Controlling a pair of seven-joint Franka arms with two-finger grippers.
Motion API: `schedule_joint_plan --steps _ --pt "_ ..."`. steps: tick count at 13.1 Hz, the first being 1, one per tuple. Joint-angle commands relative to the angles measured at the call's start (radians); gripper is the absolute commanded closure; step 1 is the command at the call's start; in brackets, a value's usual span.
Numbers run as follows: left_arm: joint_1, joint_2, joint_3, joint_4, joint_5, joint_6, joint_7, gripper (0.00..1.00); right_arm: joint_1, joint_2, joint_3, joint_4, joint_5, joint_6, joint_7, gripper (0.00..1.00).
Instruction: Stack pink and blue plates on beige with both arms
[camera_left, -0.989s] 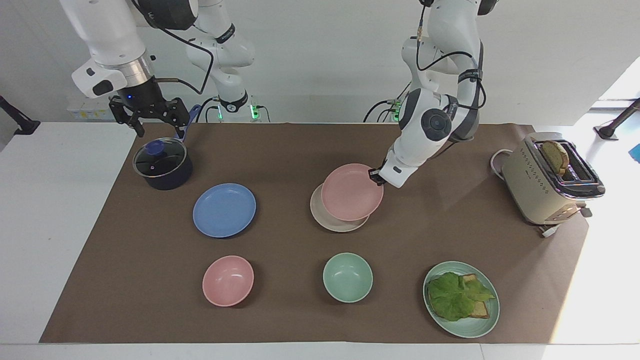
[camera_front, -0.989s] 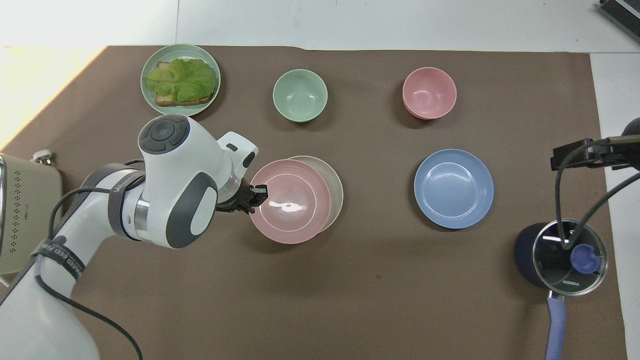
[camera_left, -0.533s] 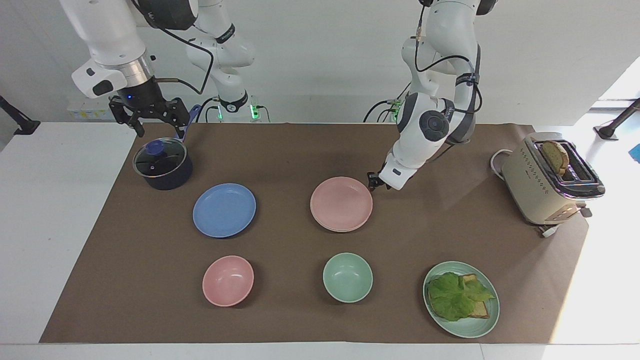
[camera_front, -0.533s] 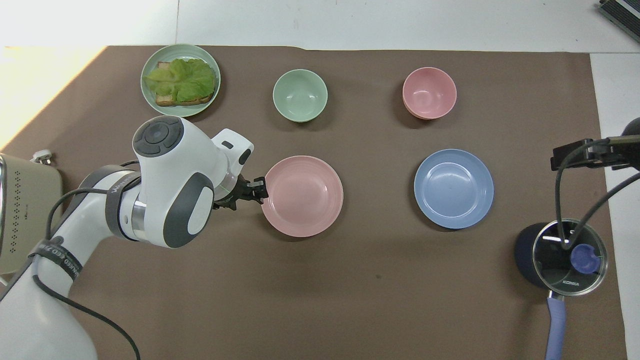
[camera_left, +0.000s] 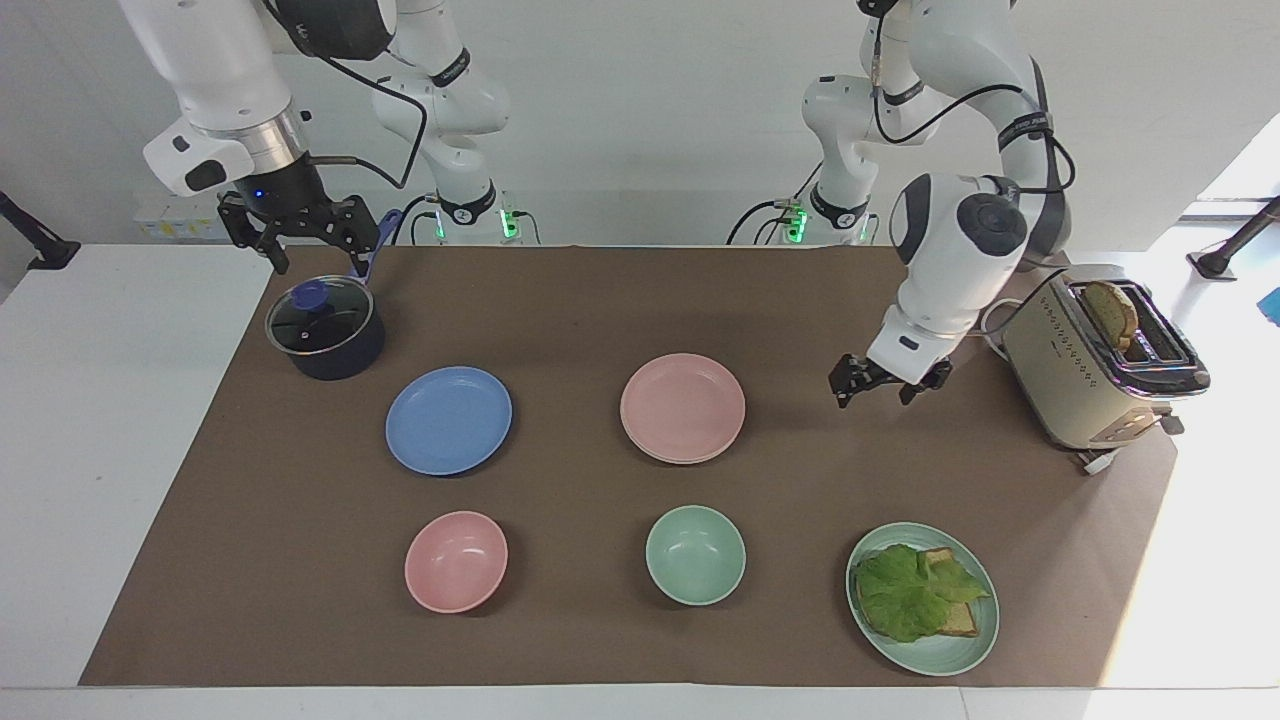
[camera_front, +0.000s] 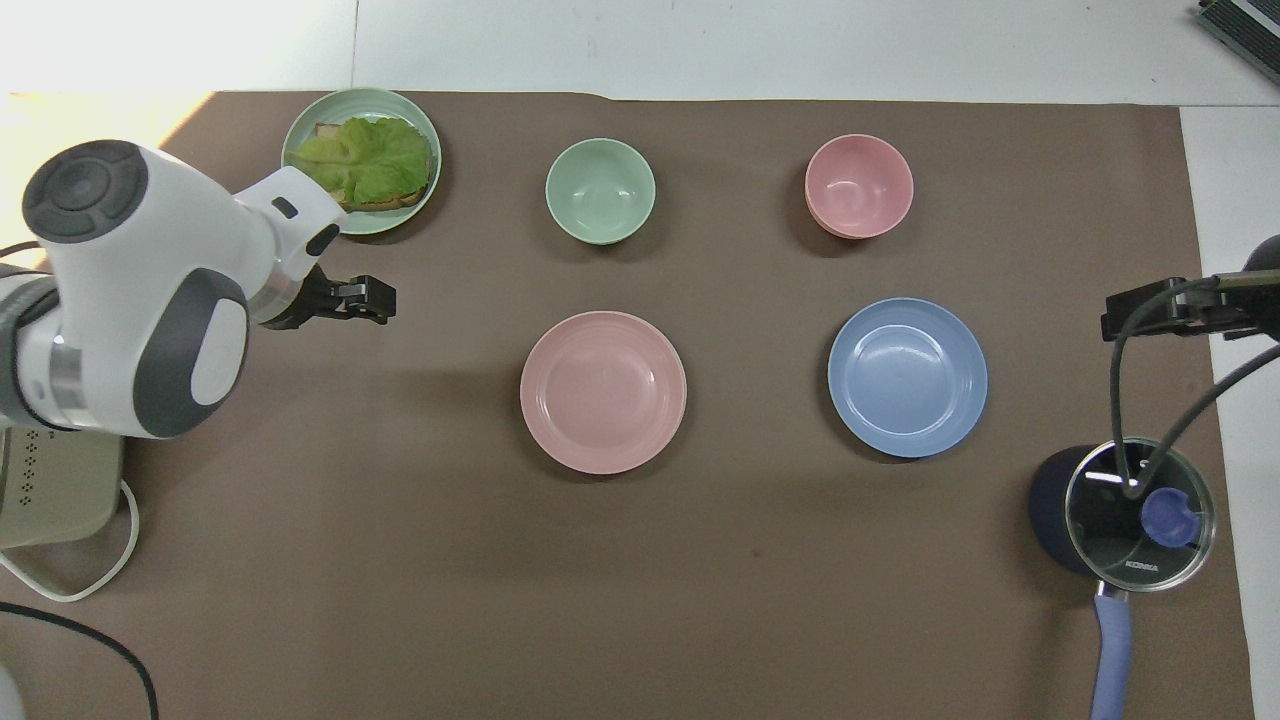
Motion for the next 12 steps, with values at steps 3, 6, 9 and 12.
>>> schedule_joint_plan --steps 3,6,9,12 --pt "0.102 -0.163 -0.007 0.077 0.038 -0.176 0.23 0.0 0.001 -0.016 -0.005 -0.017 -0.003 0.007 0.002 0.0" --pt "0.145 -0.185 -0.007 0.152 0.036 -0.26 0.241 0.0 0.001 -0.016 -0.005 -0.017 -0.003 0.006 0.003 0.0" --pt "0.148 -0.185 -0.007 0.151 0.035 -0.262 0.238 0.0 0.001 -0.016 -0.007 -0.017 -0.003 0.001 0.002 0.0" --pt "0.148 -0.185 -0.007 0.151 0.035 -0.261 0.238 0.0 -0.001 -0.016 -0.008 -0.018 -0.003 0.009 0.003 0.0"
